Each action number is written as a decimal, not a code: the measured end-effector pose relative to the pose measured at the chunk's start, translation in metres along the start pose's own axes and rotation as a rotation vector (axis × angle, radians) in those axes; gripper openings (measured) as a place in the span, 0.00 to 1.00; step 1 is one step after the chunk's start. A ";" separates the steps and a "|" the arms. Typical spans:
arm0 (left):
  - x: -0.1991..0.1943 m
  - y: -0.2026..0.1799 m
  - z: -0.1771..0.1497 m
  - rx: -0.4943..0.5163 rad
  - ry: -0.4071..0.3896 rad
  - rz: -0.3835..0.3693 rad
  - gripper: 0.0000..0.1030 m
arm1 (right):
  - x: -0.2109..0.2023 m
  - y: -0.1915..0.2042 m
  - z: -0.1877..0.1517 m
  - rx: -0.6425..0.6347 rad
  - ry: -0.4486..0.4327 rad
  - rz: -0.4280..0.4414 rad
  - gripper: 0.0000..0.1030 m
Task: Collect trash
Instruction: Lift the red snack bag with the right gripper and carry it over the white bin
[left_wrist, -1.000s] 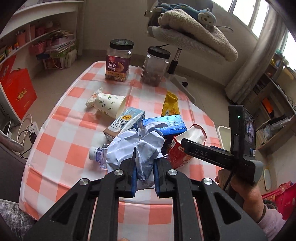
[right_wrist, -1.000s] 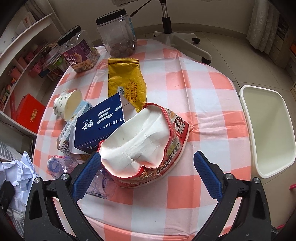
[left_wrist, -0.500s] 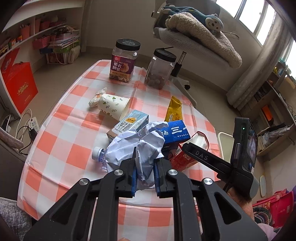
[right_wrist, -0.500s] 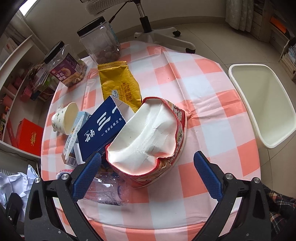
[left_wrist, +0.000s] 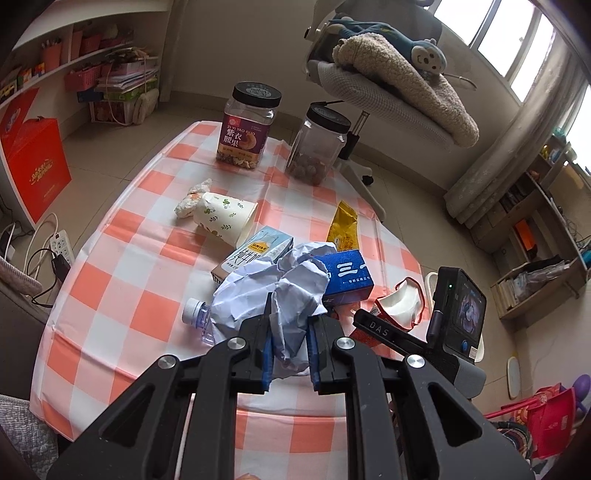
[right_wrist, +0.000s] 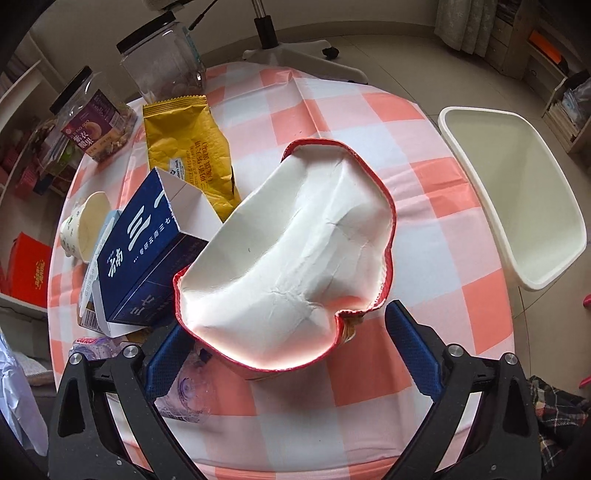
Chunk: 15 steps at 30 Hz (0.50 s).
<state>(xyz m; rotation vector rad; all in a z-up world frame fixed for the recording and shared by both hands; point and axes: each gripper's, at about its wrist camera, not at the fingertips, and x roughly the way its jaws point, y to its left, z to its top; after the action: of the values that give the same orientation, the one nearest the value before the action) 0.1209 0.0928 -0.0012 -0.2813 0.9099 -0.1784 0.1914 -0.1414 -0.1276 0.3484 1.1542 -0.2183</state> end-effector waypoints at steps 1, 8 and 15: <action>0.000 -0.001 0.000 0.001 0.000 0.000 0.14 | -0.004 -0.004 0.002 -0.002 -0.024 0.003 0.91; 0.009 -0.004 -0.002 0.012 0.023 0.013 0.14 | -0.013 -0.009 0.009 -0.065 -0.092 0.051 0.77; 0.016 -0.005 -0.002 0.003 0.030 0.034 0.14 | -0.025 -0.002 0.012 -0.162 -0.150 0.117 0.67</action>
<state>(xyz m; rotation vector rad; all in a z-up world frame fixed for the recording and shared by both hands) 0.1292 0.0834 -0.0130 -0.2604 0.9434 -0.1531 0.1913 -0.1482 -0.1001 0.2508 0.9932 -0.0469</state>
